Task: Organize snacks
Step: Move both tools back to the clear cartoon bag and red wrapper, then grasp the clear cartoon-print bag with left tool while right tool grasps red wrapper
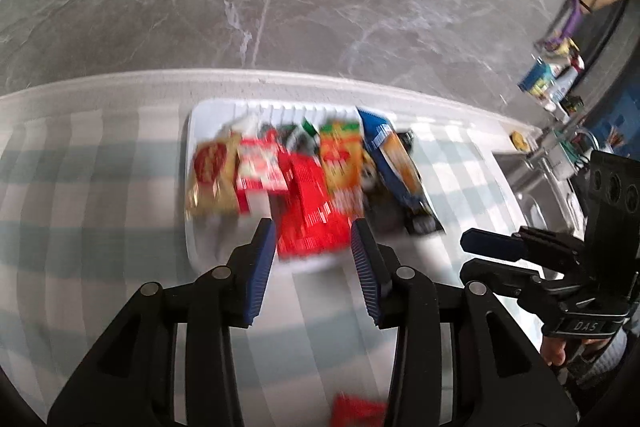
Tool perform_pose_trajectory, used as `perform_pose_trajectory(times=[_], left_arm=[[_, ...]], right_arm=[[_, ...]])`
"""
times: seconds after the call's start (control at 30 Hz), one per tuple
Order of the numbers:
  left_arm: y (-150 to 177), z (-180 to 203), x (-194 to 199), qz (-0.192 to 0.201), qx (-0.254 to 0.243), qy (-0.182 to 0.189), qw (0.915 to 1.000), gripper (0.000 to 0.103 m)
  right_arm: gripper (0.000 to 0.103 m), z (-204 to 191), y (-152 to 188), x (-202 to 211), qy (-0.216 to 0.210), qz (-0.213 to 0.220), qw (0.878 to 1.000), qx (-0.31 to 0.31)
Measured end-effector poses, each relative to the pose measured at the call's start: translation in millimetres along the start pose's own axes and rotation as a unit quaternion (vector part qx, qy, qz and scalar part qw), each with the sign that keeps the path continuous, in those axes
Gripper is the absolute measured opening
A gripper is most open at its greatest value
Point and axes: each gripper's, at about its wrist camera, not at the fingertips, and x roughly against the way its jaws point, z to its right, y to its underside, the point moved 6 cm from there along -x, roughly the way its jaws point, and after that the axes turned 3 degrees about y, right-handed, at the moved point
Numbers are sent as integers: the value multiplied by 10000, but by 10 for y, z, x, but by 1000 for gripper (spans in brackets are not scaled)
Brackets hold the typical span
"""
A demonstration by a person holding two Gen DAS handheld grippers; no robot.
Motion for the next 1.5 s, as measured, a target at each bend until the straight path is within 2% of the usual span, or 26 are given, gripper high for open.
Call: perform_pose_trajectory(times=[0.23, 0.3, 0.37, 0.43, 0.5, 0.57, 0.6, 0.73, 0.8, 0.87, 0.93, 1.13, 1.17, 1.3, 1.4, 1.5], left_arm=[[784, 301, 293, -311, -353, 179, 9987, 38], [1071, 439, 358, -438, -720, 198, 9962, 38], [1321, 603, 394, -610, -1094, 366, 9915, 39], [1579, 796, 417, -837, -1583, 551, 9823, 39], [1846, 964, 414, -1106, -2152, 686, 9678, 39], [2144, 1122, 395, -1427, -2782, 744, 9470, 39], [2291, 1190, 379, -1519, -3139, 647, 9350, 39], [2636, 1357, 294, -1806, -3911, 541, 9008, 39], [2713, 1381, 247, -1868, -4136, 446, 8900, 39], [2722, 1367, 186, -1933, -4254, 354, 8834, 39], [2709, 1348, 81, -2023, -4420, 282, 8734, 39], [2783, 1347, -143, -2220, -4750, 164, 8513, 39], [2781, 1353, -142, -2189, -4762, 173, 8515, 39], [2747, 1309, -144, -2162, -4586, 244, 8616, 39], [2750, 1289, -143, -2146, -4500, 308, 8663, 34], [2752, 1231, -85, -2095, -4266, 341, 8792, 30]], right_arm=[[42, -116, 515, 197, 55, -194, 9993, 323], [43, -121, 650, 245, 79, -239, 9991, 340], [43, -115, 748, 264, 84, -293, 9990, 314], [43, -107, 864, 296, 80, -359, 9989, 285], [44, -124, 958, 318, 92, -401, 9986, 324], [44, -151, 1052, 343, 81, -446, 9983, 365], [44, -165, 1104, 357, 67, -469, 9982, 371], [44, -194, 1223, 392, 68, -512, 9979, 382], [44, -209, 1276, 414, 59, -514, 9980, 370], [44, -211, 1311, 436, 86, -504, 9980, 367], [44, -210, 1341, 454, 109, -499, 9980, 359], [46, -184, 1383, 495, 171, -478, 9982, 310], [46, -180, 1383, 496, 181, -477, 9982, 306], [49, -172, 1382, 490, 218, -470, 9983, 285], [50, -181, 1365, 461, 227, -488, 9981, 298], [51, -216, 1341, 409, 228, -519, 9978, 353]])
